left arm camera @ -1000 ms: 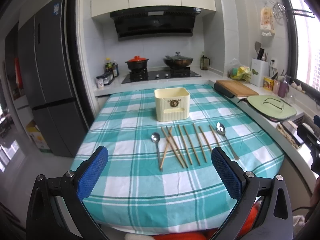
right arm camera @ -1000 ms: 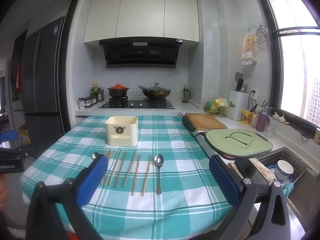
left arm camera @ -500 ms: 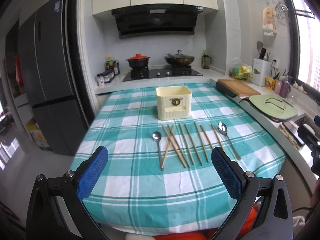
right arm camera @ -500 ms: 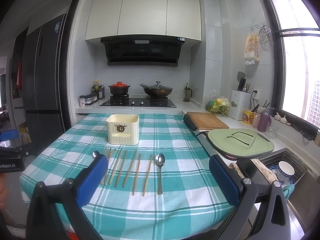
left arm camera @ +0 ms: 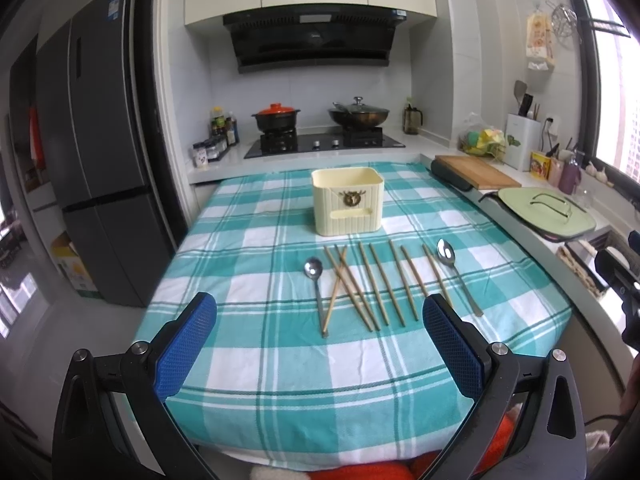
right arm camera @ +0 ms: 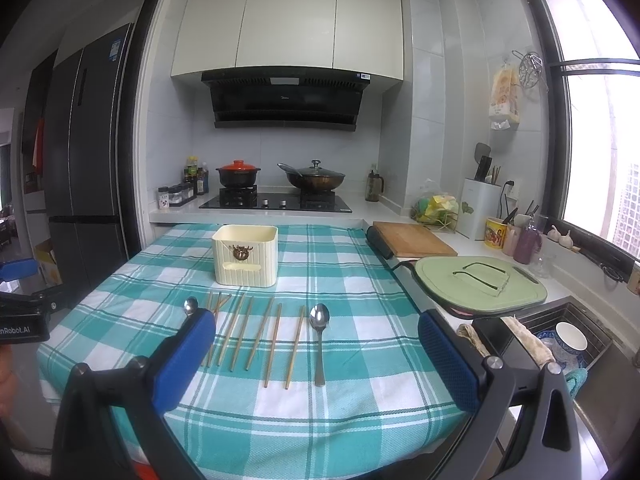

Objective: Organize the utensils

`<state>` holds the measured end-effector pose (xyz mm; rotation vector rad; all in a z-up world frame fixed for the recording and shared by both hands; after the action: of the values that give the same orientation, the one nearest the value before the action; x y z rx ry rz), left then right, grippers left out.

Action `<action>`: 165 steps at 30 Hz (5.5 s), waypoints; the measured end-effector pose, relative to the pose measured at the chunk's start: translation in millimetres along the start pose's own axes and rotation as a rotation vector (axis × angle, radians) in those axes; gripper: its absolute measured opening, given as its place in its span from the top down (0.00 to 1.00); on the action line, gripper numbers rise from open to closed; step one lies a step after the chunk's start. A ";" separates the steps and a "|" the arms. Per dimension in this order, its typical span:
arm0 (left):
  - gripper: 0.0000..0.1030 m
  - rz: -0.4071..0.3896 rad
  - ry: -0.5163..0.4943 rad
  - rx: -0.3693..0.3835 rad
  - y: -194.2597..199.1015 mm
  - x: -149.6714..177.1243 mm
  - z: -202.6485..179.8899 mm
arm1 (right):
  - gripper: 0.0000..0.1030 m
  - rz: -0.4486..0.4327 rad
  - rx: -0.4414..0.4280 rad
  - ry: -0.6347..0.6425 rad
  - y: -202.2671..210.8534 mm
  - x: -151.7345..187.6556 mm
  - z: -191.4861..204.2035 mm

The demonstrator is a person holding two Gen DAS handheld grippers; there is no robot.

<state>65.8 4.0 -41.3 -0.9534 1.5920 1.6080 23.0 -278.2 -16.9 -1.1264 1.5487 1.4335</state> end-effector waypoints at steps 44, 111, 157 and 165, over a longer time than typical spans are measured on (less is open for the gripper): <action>0.00 0.334 0.087 -0.010 -182.0 31.1 45.2 | 0.00 0.262 -0.042 0.013 -156.7 50.1 -13.5; 0.65 0.434 0.099 0.045 -388.7 17.1 23.4 | 0.59 0.486 -0.157 0.028 -396.4 89.9 4.6; 0.65 0.124 0.148 0.210 -228.0 -100.5 59.3 | 0.59 0.127 -0.226 0.046 -263.2 -34.8 -11.8; 0.65 0.083 0.153 0.251 -238.8 -170.9 74.2 | 0.59 0.103 -0.315 0.045 -290.0 -98.0 3.2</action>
<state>355.0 90.3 -16.1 -0.9024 1.9091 1.3743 328.5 -261.6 -28.0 -1.2828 1.4633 1.7790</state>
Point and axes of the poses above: each gripper's, at about its wrist camera, not at the fingertips, and y roughly against the way its jaws point, z to its left, x to its underside, the point moved 4 cm from there along -y, roughly the way its jaws point, and after that the axes turned 4 degrees about y, right-handed, at the moved point
